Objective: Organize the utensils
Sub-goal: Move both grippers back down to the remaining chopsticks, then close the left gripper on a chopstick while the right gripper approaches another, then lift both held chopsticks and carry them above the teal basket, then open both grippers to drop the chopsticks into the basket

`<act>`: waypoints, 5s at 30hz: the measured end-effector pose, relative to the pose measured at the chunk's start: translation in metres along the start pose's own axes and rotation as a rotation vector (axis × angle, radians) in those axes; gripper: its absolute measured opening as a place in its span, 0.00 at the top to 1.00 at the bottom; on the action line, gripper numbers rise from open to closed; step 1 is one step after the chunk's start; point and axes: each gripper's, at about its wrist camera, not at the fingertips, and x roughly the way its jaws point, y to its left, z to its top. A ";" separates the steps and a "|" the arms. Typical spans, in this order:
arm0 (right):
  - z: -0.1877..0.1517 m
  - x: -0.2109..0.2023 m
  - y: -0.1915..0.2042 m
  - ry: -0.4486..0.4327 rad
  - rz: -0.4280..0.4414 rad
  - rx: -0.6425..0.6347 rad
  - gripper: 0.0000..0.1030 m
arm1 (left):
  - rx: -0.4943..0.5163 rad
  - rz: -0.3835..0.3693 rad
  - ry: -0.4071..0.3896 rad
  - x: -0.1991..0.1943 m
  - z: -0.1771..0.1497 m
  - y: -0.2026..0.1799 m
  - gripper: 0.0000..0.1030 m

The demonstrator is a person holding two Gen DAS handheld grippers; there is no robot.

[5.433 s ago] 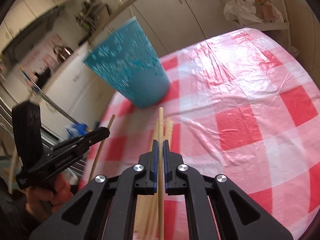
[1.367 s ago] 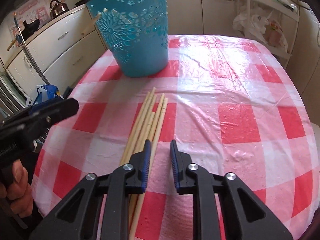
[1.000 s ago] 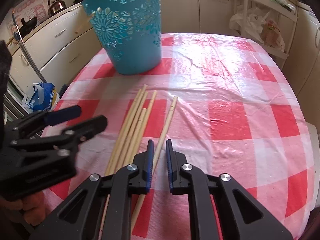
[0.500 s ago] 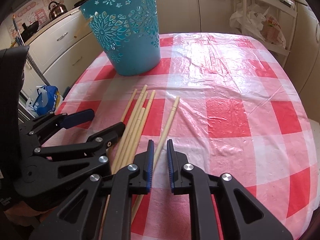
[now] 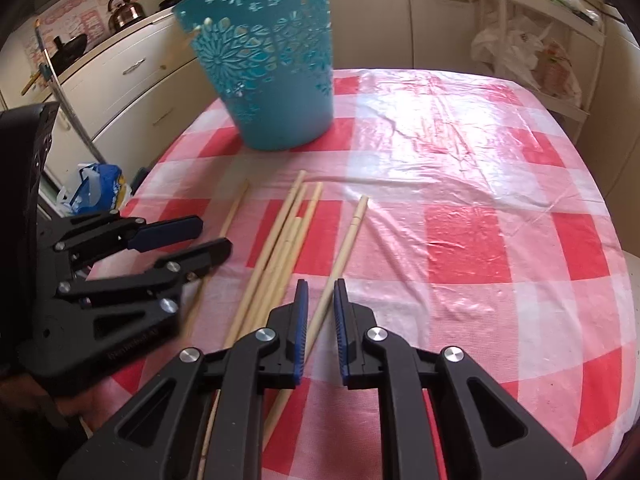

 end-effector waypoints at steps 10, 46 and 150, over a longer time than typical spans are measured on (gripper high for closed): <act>0.006 0.005 0.001 0.015 0.008 0.003 0.92 | 0.012 -0.006 0.007 0.001 0.001 0.000 0.94; 0.009 0.003 -0.004 0.025 0.026 0.026 0.94 | -0.090 0.016 -0.013 0.008 0.009 -0.011 0.96; 0.250 -0.051 0.042 -0.522 0.176 -0.017 0.94 | -0.451 -0.248 -0.606 -0.156 0.087 0.143 0.96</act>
